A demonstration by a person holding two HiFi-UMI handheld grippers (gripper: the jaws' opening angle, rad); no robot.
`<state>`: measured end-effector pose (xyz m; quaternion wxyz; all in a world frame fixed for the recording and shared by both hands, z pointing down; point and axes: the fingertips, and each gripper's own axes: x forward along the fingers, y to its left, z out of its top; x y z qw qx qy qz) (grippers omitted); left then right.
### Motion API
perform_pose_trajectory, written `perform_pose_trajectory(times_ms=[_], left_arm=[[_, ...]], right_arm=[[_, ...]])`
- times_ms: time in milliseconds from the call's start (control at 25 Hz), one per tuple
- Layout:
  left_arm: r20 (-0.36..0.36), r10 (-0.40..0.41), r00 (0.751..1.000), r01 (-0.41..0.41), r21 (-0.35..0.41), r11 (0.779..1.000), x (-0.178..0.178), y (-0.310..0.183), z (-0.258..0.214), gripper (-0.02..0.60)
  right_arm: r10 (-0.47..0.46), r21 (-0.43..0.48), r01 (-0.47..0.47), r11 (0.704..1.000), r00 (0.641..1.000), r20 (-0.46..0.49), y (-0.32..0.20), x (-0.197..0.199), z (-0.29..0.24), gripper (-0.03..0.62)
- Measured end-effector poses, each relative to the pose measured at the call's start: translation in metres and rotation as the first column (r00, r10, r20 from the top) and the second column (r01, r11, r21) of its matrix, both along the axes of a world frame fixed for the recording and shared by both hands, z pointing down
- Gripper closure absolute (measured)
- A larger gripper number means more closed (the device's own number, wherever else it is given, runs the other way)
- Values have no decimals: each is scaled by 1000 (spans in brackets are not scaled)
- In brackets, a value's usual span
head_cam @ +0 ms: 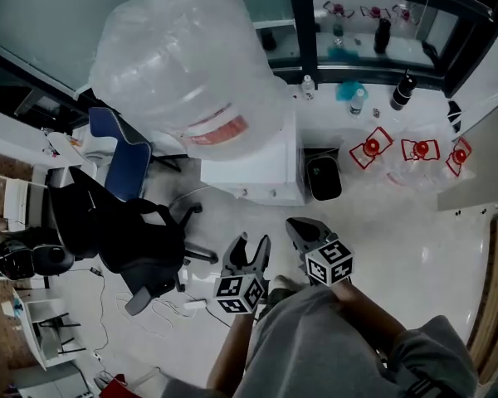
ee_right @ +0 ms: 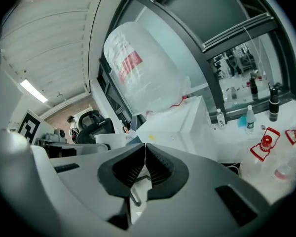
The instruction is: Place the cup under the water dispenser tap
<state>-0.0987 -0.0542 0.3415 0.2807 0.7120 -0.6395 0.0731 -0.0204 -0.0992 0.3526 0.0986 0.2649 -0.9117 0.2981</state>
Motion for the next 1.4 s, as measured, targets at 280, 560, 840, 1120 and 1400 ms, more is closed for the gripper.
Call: perform_pose_trajectory(times_ms=[280,560,840,1120,1400], left_arm=[[53,-3,999,1,34,999,-9,-18,12,341],[45,9,999,-10,27,1000,-27,-21,24,341],[14,-23,1000,23,26,999,-53,-26,56,342],[57,52,997,-53,15,998,-65,-30,118,345],[41,145,989,-148,60,987,-79,-37,169,347]], right_arm=[[-25,-70,26,997,1000,14,-6,-10,27,582],[37,-99,-35,994,999,20,-16,-17,39,582],[68,-110,-67,992,998,11,-17,-33,64,582],[164,-129,-165,978,986,-19,-21,-30,122,582],[232,-125,-236,964,972,-40,-8,-38,175,583]])
